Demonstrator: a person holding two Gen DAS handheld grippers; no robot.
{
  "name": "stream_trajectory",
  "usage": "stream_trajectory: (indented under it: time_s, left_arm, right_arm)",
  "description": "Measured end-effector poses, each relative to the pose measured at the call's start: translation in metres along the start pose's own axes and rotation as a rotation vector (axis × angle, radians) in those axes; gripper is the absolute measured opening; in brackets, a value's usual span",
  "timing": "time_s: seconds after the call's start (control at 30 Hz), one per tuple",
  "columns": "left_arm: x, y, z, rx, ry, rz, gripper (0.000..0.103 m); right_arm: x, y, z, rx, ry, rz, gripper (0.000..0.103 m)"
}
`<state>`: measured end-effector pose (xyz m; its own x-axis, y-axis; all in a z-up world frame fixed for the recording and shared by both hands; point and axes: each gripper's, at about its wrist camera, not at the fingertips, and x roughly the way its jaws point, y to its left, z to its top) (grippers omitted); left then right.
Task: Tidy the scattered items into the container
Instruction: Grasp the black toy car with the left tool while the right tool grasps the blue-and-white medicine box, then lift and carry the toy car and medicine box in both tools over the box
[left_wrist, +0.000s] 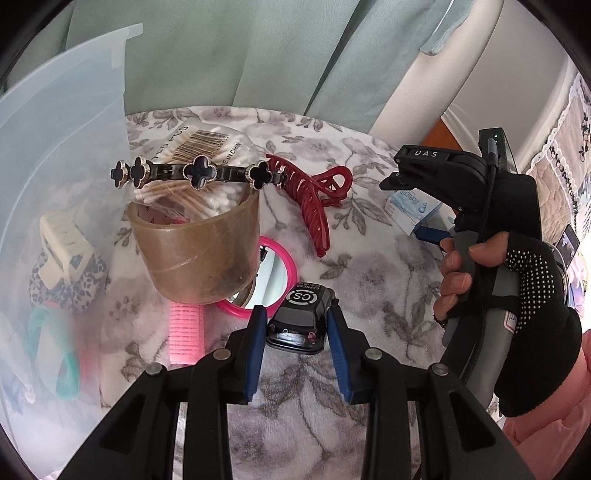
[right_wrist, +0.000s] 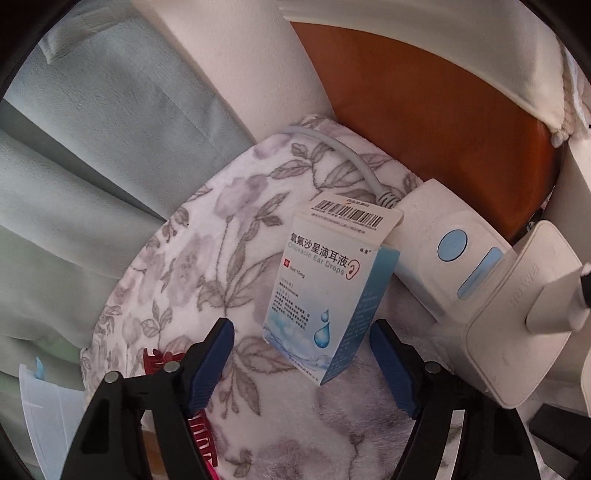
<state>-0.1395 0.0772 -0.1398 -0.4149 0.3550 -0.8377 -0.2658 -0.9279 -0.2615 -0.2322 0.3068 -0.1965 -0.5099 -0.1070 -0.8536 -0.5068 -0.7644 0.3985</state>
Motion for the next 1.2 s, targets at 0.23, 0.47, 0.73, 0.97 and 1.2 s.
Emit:
stream_trajectory:
  time_s: [0.23,0.47,0.73,0.97,1.2]
  left_arm:
    - [0.0,0.0,0.0,0.0,0.001,0.0,0.034]
    - [-0.003,0.001,0.0,0.0,-0.001,0.003,0.034]
    - [-0.011,0.003,-0.001,-0.012,-0.008,0.012,0.034]
    - [-0.019,0.003,-0.006,-0.016,-0.007,0.011,0.033]
    - [-0.026,0.0,-0.011,-0.01,-0.009,0.007,0.033]
  right_arm:
    - [-0.002,-0.002,0.001,0.048,-0.022,-0.042,0.057]
    - [-0.006,0.001,-0.002,0.039,-0.012,-0.022,0.055]
    - [-0.012,0.007,-0.012,-0.003,0.018,0.019,0.043]
    - [-0.02,0.005,-0.026,-0.039,0.051,0.054,0.031]
    - [-0.035,0.003,-0.048,-0.091,0.08,0.089,0.029]
